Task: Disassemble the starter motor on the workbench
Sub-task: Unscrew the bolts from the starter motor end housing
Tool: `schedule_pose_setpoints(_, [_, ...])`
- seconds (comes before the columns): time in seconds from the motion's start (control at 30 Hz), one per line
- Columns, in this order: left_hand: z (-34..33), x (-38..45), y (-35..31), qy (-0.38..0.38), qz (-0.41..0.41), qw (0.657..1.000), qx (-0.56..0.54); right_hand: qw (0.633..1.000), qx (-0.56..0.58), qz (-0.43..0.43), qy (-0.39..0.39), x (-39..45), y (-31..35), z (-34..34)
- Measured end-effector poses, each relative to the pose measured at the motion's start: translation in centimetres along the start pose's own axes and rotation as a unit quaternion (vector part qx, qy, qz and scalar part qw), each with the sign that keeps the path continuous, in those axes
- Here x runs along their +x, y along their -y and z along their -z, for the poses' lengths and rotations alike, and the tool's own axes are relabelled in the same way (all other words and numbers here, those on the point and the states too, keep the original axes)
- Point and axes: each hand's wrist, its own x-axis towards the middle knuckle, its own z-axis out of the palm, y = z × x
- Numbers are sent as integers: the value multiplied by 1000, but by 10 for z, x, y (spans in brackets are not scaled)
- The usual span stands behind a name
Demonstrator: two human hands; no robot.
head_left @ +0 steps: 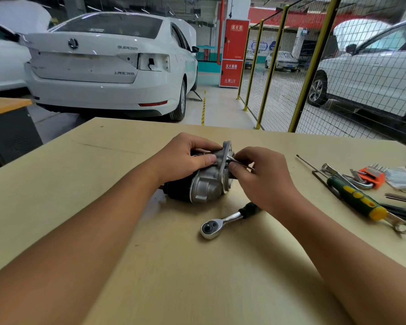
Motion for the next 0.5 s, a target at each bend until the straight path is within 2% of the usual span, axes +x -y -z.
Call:
schedule_pose_setpoints(0.27, [1,-1,-2,3,-14,1000,17,999,30,-8,9,0,-2,-1])
schedule_pose_setpoints(0.5, [2,0,-1,1,-14,1000,-2,1000,2,0,17,0,-1,-1])
